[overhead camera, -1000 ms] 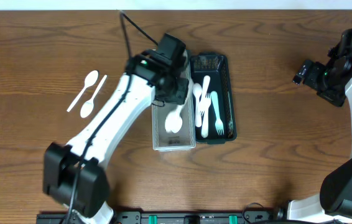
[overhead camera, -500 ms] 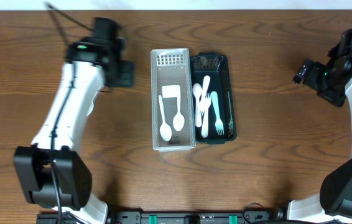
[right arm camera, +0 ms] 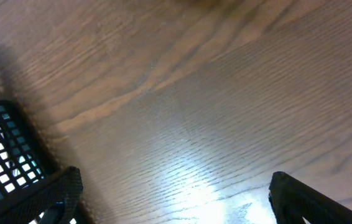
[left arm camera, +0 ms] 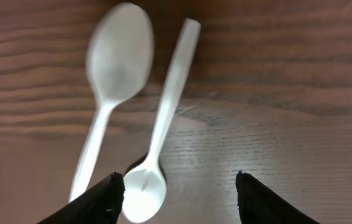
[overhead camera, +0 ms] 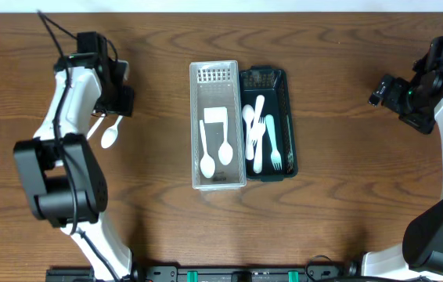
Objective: Pack container
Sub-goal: 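Move left gripper back and grasp a white spoon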
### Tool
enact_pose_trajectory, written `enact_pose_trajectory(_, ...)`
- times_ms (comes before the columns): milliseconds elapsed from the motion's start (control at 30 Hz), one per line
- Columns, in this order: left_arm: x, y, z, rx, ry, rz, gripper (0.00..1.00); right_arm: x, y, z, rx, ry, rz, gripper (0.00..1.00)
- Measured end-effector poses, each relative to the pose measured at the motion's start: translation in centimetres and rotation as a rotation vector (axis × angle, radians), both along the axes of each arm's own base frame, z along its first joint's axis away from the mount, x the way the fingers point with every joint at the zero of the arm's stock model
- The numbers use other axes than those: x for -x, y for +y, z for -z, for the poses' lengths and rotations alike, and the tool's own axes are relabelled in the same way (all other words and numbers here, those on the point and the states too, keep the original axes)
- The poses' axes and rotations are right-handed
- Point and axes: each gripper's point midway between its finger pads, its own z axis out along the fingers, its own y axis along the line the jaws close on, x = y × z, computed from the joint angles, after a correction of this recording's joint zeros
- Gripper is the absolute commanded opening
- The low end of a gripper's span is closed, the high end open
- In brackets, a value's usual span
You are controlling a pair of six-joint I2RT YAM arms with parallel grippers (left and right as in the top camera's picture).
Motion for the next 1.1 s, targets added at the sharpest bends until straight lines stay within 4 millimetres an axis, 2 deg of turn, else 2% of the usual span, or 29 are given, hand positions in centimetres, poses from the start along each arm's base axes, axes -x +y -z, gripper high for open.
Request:
enact_pose_trajectory(200,0.5,0.0,2.8,-0.003,0.069,0.074,0.60,0.0,0.0,0.0,0.000,0.000,0.000,0.99)
enact_pose_trajectory(733,1.3,1.5,5.3,0.003,0.131,0.091,0.60,0.2,0.1,0.1,-0.002,0.011,0.000,0.99)
enact_pose_trajectory(800,1.3,1.5,5.4,0.004,0.133,0.091,0.52,0.3,0.1,0.1,-0.003,0.012,0.000,0.99)
enact_pose_trajectory(1000,1.5,1.5,5.4,0.006,0.141,0.086,0.15,0.3,0.1,0.1,-0.003,0.014,0.000,0.99)
enact_pose_trajectory(1100,2.0,1.4,5.4,0.011,0.160,0.075,0.06,0.3,0.1,0.1,-0.003,0.015,0.000,0.99)
